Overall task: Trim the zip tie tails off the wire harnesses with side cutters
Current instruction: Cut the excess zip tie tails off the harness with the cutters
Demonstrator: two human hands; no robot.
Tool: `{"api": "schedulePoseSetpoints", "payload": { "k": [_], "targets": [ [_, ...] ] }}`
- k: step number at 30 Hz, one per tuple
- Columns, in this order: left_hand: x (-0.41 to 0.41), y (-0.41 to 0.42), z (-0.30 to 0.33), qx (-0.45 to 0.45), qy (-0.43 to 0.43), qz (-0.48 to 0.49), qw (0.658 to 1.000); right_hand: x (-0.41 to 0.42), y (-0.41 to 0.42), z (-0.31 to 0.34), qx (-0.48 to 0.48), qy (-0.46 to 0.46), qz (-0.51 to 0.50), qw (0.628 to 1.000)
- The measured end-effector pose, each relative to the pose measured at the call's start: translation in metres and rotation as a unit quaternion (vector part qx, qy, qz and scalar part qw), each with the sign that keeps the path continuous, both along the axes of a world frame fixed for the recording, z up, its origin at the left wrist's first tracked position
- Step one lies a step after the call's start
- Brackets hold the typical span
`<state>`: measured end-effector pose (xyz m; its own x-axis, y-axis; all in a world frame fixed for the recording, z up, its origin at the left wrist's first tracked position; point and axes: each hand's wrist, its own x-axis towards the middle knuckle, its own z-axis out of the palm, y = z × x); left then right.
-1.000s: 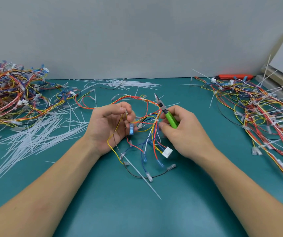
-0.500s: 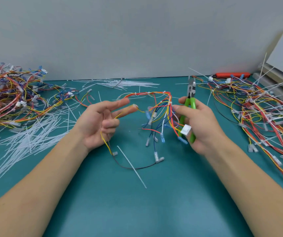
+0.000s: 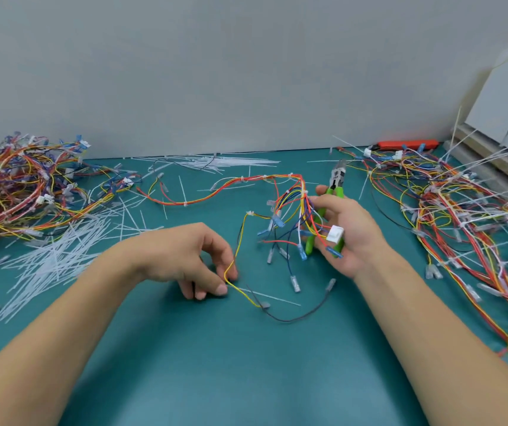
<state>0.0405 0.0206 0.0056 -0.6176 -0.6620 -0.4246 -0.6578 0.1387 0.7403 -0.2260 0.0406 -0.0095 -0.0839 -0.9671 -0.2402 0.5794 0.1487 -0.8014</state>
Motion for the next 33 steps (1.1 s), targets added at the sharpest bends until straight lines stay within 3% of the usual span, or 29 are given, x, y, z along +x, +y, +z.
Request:
{"api": "schedulePoseSetpoints", "payload": {
  "k": [5,9,12,15,16,18,20,21,26,33],
  "targets": [
    [0.007,0.009,0.001,-0.106,-0.091,0.044,0.989,-0.006,0.001,0.006,-0.03,-0.029,0.004,0.999],
    [0.023,0.008,0.004,-0.146,-0.146,0.135,0.969,-0.006,0.003,0.009,-0.059,-0.065,0.055,0.995],
    [0.032,0.006,0.003,-0.201,-0.211,0.206,0.934,-0.001,0.004,0.009,-0.073,-0.036,0.082,0.993],
    [0.032,0.009,0.004,-0.286,-0.223,0.243,0.9,0.004,0.007,0.007,-0.089,0.026,0.105,0.99],
    [0.028,0.012,0.004,-0.332,-0.195,0.245,0.89,0.006,0.008,0.006,-0.1,0.057,0.111,0.987],
    [0.01,0.021,0.004,-0.367,-0.045,0.256,0.893,0.011,0.01,0.004,-0.128,0.133,0.121,0.975],
    [-0.014,0.029,0.007,-0.275,0.145,0.267,0.912,0.018,0.012,0.003,-0.164,0.22,0.127,0.953],
    [-0.025,0.03,0.008,-0.227,0.199,0.265,0.916,0.021,0.013,0.002,-0.183,0.265,0.125,0.938],
    [-0.05,0.027,-0.003,-0.157,0.199,0.23,0.939,0.026,0.018,-0.001,-0.259,0.427,0.099,0.861],
    [-0.051,0.026,-0.024,-0.059,0.298,0.276,0.912,0.026,0.018,-0.005,-0.304,0.477,0.073,0.822]
  ]
}}
